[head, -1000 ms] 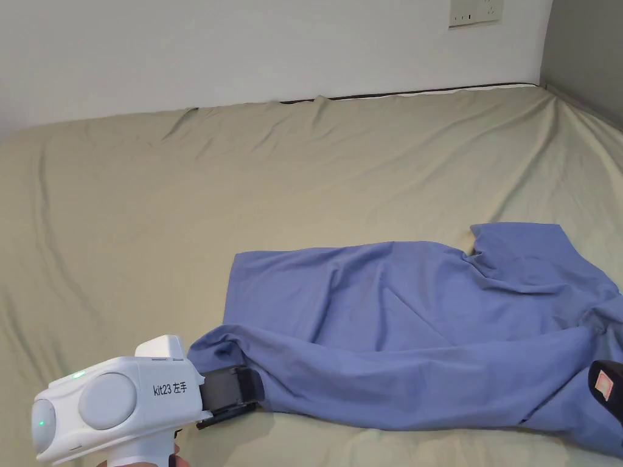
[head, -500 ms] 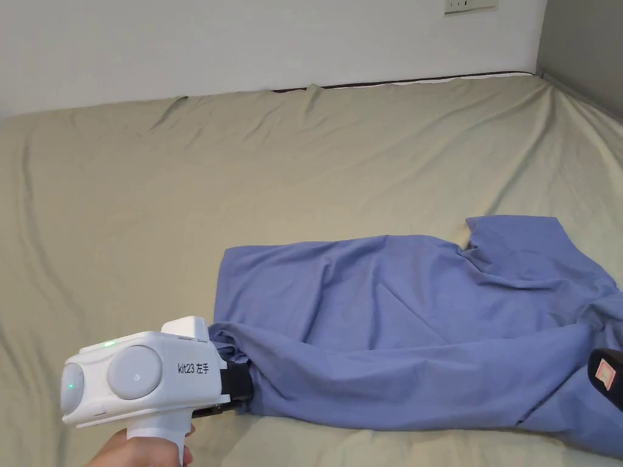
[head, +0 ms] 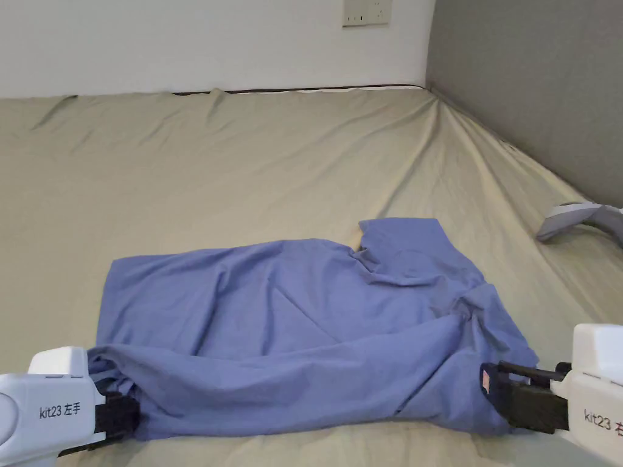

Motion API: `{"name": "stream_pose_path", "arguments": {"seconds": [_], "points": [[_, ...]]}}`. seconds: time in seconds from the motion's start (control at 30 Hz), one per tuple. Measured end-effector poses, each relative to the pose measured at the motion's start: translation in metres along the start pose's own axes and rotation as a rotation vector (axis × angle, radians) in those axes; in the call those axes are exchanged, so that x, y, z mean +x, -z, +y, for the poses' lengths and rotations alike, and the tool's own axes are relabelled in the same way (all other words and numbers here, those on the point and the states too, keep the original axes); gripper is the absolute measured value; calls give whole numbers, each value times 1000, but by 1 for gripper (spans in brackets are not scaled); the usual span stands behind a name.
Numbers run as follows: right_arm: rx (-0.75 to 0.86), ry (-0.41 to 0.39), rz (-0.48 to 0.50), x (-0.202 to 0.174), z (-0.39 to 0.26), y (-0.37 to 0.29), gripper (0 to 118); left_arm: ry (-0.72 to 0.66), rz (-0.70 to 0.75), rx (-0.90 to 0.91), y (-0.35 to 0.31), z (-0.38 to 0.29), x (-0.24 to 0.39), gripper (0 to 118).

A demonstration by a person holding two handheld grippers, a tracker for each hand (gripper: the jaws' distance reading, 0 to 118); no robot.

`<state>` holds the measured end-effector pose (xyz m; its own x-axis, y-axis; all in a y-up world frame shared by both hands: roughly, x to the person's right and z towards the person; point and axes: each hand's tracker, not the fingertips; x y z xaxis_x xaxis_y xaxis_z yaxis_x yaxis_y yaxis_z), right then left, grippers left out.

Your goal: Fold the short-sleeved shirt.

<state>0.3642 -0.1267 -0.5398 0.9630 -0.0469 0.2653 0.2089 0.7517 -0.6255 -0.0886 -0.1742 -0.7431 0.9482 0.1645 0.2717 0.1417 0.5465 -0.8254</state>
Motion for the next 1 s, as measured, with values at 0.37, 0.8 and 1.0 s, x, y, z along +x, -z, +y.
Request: {"name": "stream_pose_path", "arguments": {"seconds": [0.37, 0.8, 1.0], "points": [[-120, -9, -32, 4, -13, 57, 24, -154, -74, 3, -10, -3, -11, 11], [36, 121, 140, 12, -5, -34, 8, -157, -231, 123, -103, -12, -18, 9], [121, 129, 97, 22, -26, -93, 8, -127, -247, 196, -158, -45, -17, 7]]}}
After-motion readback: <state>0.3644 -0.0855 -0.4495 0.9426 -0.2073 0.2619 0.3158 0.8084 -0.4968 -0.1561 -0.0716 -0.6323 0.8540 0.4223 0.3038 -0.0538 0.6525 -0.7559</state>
